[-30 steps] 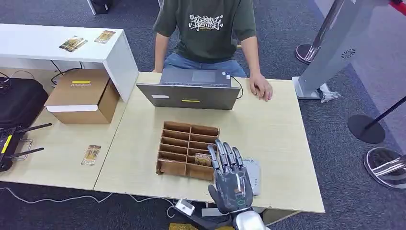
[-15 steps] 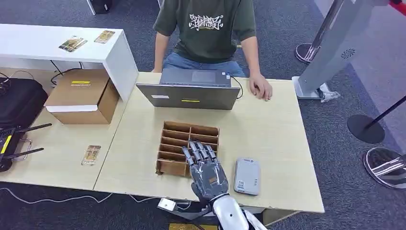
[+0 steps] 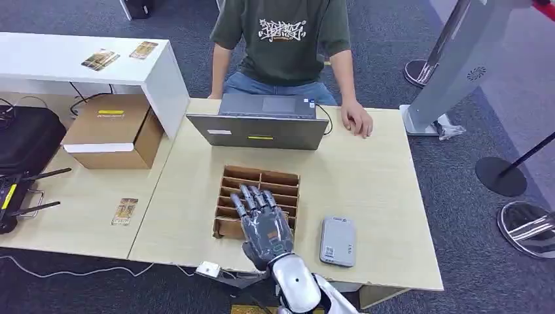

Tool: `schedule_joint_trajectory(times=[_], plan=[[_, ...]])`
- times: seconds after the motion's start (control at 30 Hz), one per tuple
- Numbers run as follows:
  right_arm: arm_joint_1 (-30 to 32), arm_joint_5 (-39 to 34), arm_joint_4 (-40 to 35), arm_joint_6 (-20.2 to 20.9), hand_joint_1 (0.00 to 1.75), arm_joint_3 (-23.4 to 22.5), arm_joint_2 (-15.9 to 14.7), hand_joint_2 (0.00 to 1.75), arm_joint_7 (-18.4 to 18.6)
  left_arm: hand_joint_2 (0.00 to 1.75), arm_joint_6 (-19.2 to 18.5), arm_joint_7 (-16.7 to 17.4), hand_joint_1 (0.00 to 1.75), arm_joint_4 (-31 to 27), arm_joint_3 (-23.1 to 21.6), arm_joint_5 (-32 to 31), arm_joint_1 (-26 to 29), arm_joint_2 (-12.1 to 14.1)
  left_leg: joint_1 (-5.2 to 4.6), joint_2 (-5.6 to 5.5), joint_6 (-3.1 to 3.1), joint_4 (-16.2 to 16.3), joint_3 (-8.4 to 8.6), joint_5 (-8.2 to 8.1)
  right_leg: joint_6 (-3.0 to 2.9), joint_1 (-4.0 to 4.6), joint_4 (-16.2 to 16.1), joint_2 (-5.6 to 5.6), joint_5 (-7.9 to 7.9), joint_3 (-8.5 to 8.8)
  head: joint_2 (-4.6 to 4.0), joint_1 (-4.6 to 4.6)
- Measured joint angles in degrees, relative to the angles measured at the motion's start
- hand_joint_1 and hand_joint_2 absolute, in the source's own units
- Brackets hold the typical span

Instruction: Pass the card to the sensor for recognition and then transmit it.

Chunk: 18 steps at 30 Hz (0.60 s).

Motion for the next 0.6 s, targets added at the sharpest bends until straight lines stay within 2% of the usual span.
schedule_joint_trajectory(times=[0.1, 0.27, 0.4, 0.6], plan=[[-0.8, 0.2, -0.1, 1.8, 0.00, 0.0, 0.2, 1.75, 2.7, 0.00, -0.1, 0.1, 0.00, 0.0, 0.0, -0.1, 0.0, 0.0, 0.00, 0.00, 0.00, 0.0, 0.00, 0.00, 0.00, 0.00, 0.0, 0.00, 0.01, 0.01, 0.00, 0.00], [-0.4, 0.8, -2.4, 8.3, 0.00, 0.0, -0.3, 1.75, 7.6, 0.00, -0.2, 0.6, 0.00, 0.0, 0.0, -0.2, 0.0, 0.0, -0.02, 0.00, 0.00, 0.0, 0.00, 0.00, 0.01, -0.01, 0.0, 0.00, 0.01, 0.00, 0.00, 0.00], [-0.3, -0.2, -3.5, 10.0, 0.00, 0.0, -0.7, 1.75, 8.5, 0.00, -0.4, 0.7, 0.00, 0.0, 0.0, 0.0, 0.0, 0.0, -0.02, 0.00, 0.00, 0.0, 0.00, -0.01, 0.00, -0.01, 0.0, 0.01, 0.00, -0.01, 0.00, -0.02], [-0.6, -0.9, -3.5, 10.3, 0.00, 0.4, -0.7, 1.75, 8.3, 0.00, -0.5, 0.7, 0.00, 0.0, 0.0, 0.4, 0.0, 0.0, 0.01, 0.00, 0.00, 0.0, 0.00, -0.01, -0.02, 0.03, 0.0, 0.01, -0.02, -0.01, 0.00, 0.00]])
